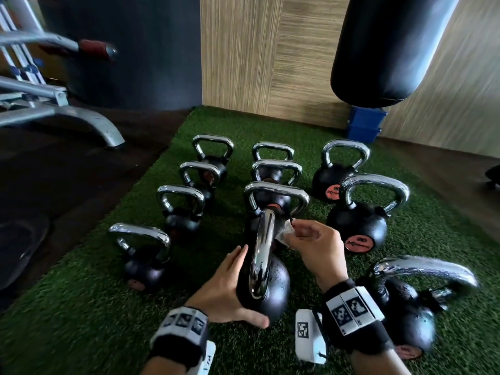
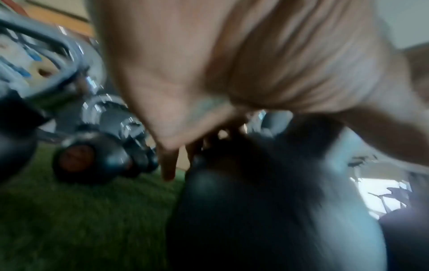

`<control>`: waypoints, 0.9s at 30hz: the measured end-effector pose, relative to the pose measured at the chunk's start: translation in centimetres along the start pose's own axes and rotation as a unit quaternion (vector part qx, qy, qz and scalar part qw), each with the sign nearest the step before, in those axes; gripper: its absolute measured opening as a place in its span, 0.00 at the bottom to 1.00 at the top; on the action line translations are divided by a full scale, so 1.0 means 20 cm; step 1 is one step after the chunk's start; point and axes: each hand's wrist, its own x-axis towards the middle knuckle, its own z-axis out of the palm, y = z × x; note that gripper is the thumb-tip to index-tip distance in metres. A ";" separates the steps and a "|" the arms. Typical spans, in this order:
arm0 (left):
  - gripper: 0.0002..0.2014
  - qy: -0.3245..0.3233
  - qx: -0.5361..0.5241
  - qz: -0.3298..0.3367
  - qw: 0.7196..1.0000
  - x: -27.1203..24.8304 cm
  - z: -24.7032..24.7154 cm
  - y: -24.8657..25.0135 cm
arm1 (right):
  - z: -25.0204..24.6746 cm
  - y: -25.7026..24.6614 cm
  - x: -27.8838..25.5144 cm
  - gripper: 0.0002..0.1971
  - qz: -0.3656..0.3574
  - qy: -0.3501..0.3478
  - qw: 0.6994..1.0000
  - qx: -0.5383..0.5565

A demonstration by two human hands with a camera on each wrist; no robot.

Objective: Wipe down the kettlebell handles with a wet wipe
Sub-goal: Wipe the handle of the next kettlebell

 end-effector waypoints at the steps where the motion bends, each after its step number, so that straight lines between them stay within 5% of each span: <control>1: 0.77 0.053 -0.025 0.020 0.998 0.02 0.06 0.00 | 0.02 0.04 0.02 0.14 0.017 -0.005 1.000 -0.007; 5: 0.63 0.173 0.026 0.101 0.979 0.07 0.14 -0.04 | 0.08 0.17 0.07 0.17 0.078 -0.033 0.996 -0.019; 16: 0.58 0.112 -0.014 0.166 0.980 0.14 0.01 -0.08 | 0.23 0.21 0.12 0.02 0.124 -0.051 0.990 -0.044; 24: 0.55 0.112 -0.101 0.134 0.979 0.15 0.03 -0.08 | 0.20 0.06 0.18 0.09 0.024 0.025 0.999 -0.029; 27: 0.55 0.111 -0.115 0.140 0.977 0.15 0.03 -0.07 | 0.19 0.06 0.17 0.09 0.034 0.001 0.999 -0.027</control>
